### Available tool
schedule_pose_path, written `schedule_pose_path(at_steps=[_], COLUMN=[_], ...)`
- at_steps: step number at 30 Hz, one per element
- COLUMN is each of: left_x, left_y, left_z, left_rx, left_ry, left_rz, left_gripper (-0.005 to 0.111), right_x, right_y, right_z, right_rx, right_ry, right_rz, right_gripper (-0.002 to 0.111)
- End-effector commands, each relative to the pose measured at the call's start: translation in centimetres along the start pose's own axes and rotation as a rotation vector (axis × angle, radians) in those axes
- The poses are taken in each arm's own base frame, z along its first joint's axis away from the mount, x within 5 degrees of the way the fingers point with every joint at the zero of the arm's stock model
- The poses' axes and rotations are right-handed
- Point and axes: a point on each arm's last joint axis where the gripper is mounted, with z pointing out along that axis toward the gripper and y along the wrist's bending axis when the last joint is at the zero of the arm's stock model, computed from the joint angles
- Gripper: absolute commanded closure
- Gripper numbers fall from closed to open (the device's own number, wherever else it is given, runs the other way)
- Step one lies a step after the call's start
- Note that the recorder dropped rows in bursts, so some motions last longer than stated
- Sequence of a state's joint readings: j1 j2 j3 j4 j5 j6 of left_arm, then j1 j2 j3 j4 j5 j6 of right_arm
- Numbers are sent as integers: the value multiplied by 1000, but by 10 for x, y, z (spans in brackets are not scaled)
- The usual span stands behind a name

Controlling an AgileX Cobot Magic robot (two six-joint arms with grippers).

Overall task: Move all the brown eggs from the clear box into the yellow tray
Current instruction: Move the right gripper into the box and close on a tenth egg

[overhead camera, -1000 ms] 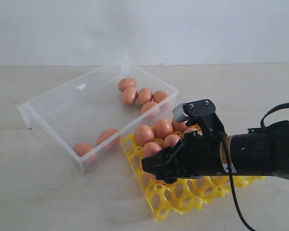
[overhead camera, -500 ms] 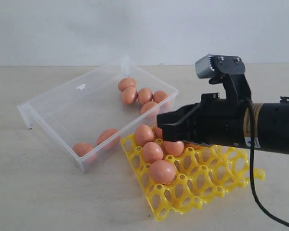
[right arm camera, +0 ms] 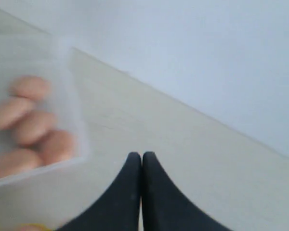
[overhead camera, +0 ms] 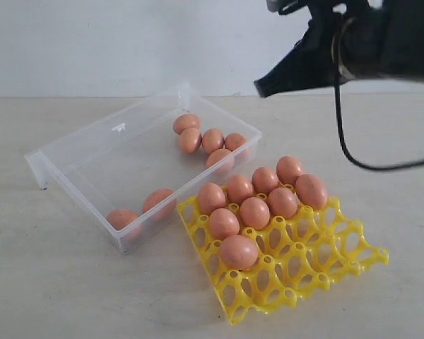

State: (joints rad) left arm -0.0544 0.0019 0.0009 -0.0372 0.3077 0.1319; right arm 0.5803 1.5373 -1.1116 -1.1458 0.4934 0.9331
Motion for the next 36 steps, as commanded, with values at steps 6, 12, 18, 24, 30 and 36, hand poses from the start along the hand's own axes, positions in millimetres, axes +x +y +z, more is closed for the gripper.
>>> schedule_pose_path(at_steps=[6,12,18,24,30,36], left_x=[-1,-1,-1,-1,-1,-1], left_y=[0,0,0,0,0,0], left_z=[0,0,0,0,0,0], left_rx=[-4,-4,-4,-4,-4,-4], left_ry=[-7,-7,-7,-7,-7,-7], left_rz=[1,1,1,1,1,1], left_gripper=[111,111,111,111,111,111], right_x=[-60,-72,-41,-24,-22,-17], right_y=[47,80,102,112,107,103], right_z=[67,117,156,181,190,197], right_rx=[-622,-616,-600,-516,-408,-328], right_ry=[446,378,497,522,486,485], right_rz=[5,9,97,251,307,289], right_gripper=[109,102,53,44,44,44])
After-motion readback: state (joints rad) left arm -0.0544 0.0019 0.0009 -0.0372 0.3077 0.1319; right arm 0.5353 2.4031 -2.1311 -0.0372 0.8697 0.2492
